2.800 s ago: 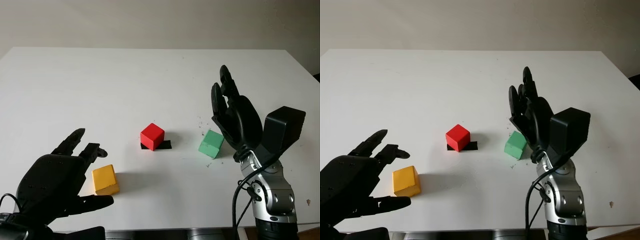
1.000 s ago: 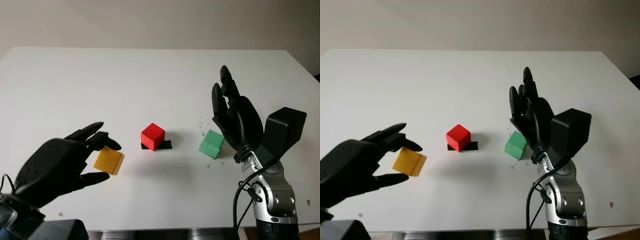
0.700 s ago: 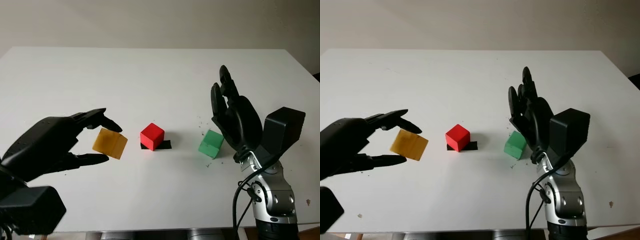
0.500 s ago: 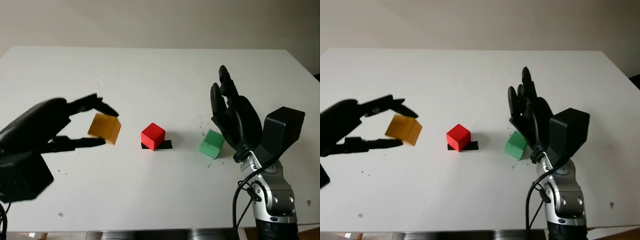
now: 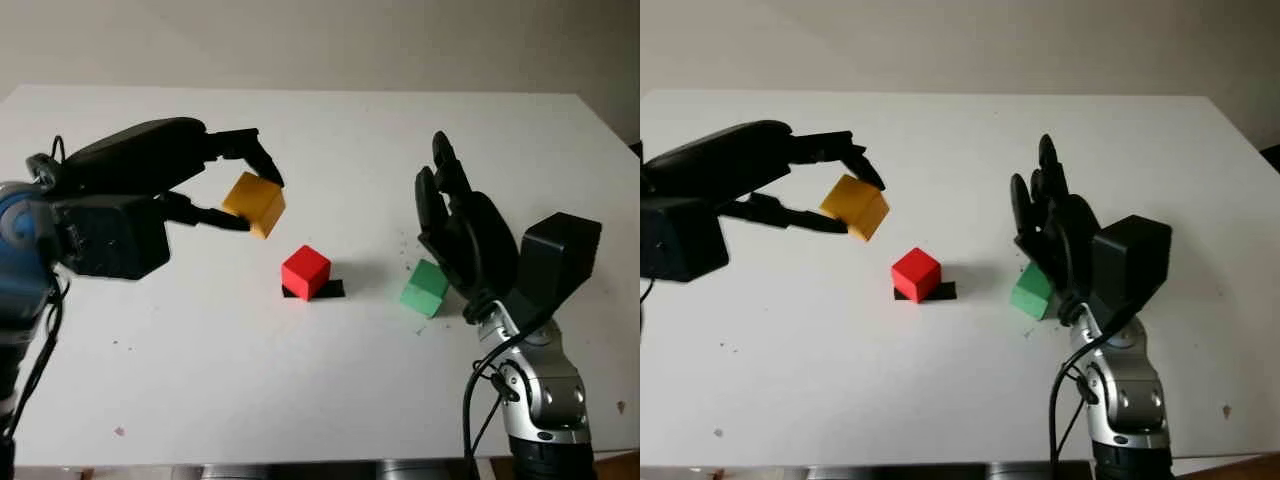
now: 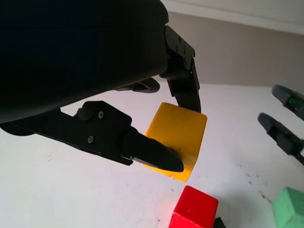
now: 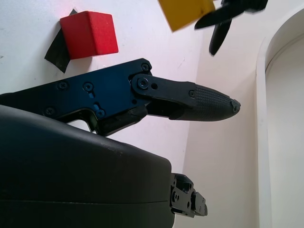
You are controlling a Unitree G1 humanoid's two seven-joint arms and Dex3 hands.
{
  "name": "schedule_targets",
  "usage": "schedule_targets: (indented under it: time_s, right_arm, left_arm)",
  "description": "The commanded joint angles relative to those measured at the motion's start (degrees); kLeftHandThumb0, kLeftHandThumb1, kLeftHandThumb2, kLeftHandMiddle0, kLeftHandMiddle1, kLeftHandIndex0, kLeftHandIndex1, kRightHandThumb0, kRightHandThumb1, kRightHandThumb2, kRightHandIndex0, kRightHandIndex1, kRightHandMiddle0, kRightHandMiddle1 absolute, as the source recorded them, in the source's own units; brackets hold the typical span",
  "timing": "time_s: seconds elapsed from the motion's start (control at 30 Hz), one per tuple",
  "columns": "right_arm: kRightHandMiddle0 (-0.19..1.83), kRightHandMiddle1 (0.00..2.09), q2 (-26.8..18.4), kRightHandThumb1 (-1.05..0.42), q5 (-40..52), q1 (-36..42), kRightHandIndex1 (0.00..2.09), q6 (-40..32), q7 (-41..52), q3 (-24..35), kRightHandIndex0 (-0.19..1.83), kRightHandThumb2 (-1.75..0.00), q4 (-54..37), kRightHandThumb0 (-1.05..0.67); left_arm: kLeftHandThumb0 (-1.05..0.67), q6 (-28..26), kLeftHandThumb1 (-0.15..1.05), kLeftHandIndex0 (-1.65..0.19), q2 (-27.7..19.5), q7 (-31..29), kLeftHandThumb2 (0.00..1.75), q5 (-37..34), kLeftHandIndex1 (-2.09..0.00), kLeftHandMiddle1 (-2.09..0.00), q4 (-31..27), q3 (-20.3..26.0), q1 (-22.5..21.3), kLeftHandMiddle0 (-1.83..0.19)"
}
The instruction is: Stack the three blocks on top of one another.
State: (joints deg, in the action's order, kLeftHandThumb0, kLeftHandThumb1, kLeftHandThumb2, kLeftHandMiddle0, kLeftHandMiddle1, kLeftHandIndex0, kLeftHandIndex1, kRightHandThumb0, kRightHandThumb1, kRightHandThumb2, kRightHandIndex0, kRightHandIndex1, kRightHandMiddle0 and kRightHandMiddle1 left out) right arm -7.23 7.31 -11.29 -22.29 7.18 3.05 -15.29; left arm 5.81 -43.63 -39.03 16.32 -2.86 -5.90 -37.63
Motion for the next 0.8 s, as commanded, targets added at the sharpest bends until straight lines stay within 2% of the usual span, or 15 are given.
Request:
schedule_targets:
  time_s: [0.0, 0.13, 0.33, 0.5, 0.77]
  right_arm:
    - [-0.19, 0.0, -0.15, -1.05, 0.19, -0.24, 0.0, -0.2, -0.07, 0.14, -0.19, -0.57, -0.84, -0.73]
    - [-0.19, 0.0, -0.07, -1.05, 0.28, -0.1, 0.0, -0.4, -0.15, 0.21, -0.19, -0.58, -0.99, -0.73]
    - [-0.19, 0.0, 0.0, -1.05, 0.41, 0.05, 0.0, -0.2, 0.05, 0.12, -0.19, -0.57, -0.86, -0.73]
    - [-0.19, 0.0, 0.15, -1.05, 0.35, 0.28, 0.0, -0.05, -0.24, 0.15, -0.19, -0.56, -0.91, -0.73]
    - [-0.19, 0.0, 0.0, -1.05, 0.29, 0.46, 0.0, 0.53, -0.11, 0.12, -0.19, -0.57, -0.84, -0.73]
  left_arm:
    - [-0.32, 1.44, 1.05, -0.3, 1.22, -0.4, 0.14, 1.01, -1.18, -0.07, 2.19, -2.12, -3.72, -0.36]
    - [-0.32, 2.01, 1.05, -0.25, 3.79, -1.56, 0.15, 0.69, -1.31, -0.06, 6.32, -4.34, -7.25, -0.36]
    - [-0.35, 2.48, 1.05, -0.23, 6.32, -2.79, 0.16, 0.89, -1.37, -0.05, 10.86, -6.2, -10.19, -0.34]
    - [-0.35, 5.66, 1.05, -0.22, 7.29, -2.57, 0.14, 1.81, -1.42, -0.06, 14.22, -7.38, -11.06, -0.36]
    - [-0.34, 6.7, 1.05, -0.2, 7.19, -4.5, 0.16, 3.44, -1.37, -0.04, 15.25, -8.74, -11.27, -0.32]
